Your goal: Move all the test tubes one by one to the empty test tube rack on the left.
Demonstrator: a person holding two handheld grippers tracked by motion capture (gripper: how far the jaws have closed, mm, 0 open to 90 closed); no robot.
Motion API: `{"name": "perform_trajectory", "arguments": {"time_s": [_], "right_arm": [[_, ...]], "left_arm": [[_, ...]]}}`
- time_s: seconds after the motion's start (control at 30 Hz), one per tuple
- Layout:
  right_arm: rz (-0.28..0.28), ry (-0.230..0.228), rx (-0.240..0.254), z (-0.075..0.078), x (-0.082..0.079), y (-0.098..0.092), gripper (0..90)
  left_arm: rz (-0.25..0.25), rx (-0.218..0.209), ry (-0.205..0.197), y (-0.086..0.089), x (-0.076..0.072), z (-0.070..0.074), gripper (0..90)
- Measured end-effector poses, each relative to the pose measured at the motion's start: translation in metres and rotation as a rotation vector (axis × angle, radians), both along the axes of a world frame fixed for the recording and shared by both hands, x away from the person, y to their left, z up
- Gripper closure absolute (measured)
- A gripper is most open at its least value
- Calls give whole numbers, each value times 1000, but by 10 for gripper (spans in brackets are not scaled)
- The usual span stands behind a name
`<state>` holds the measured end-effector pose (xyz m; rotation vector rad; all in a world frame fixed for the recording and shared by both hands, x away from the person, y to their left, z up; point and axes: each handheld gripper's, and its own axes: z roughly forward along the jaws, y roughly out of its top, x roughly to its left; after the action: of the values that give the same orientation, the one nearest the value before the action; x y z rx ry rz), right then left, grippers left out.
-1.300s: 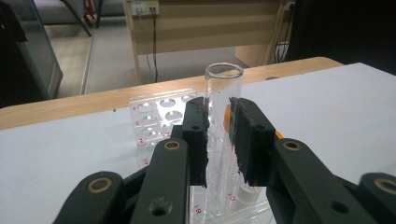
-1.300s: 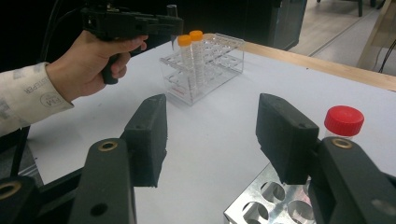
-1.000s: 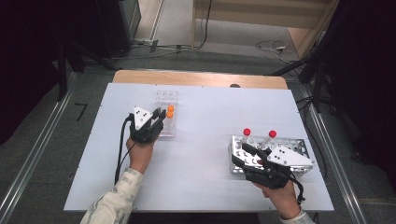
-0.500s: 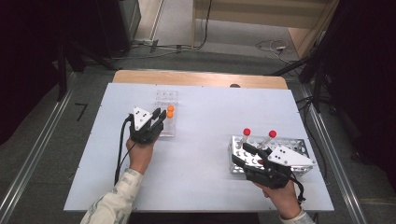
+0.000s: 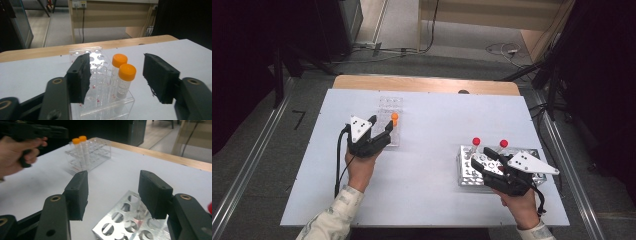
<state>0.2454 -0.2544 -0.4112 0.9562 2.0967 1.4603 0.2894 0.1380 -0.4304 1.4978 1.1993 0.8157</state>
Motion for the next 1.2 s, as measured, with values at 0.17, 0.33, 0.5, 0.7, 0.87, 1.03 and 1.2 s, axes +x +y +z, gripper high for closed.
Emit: {"name": "perform_trajectory", "arguments": {"time_s": [0.17, 0.33, 0.5, 0.7, 0.87, 1.03, 1.2], "right_arm": [[-45, 7, -18, -7, 8, -3, 389], [-95, -9, -72, -17, 18, 3, 388], [-131, 11, -96, -26, 32, 8, 402], [-162, 22, -107, -30, 38, 12, 461], [-174, 35, -132, -31, 42, 19, 504], [-188, 52, -150, -32, 45, 23, 554], [-198, 60, -162, -32, 45, 27, 591]], "left_arm": [[-34, 9, 10, -7, -12, 4, 274], [-69, 17, 11, -14, -22, 5, 265], [-90, 17, 11, -20, -27, 6, 264], [-108, 21, 21, -25, -28, 2, 265], [-123, 32, 32, -29, -28, -1, 265], [-126, 27, 31, -30, -29, 0, 265], [-129, 30, 34, -30, -29, 0, 265]]}}
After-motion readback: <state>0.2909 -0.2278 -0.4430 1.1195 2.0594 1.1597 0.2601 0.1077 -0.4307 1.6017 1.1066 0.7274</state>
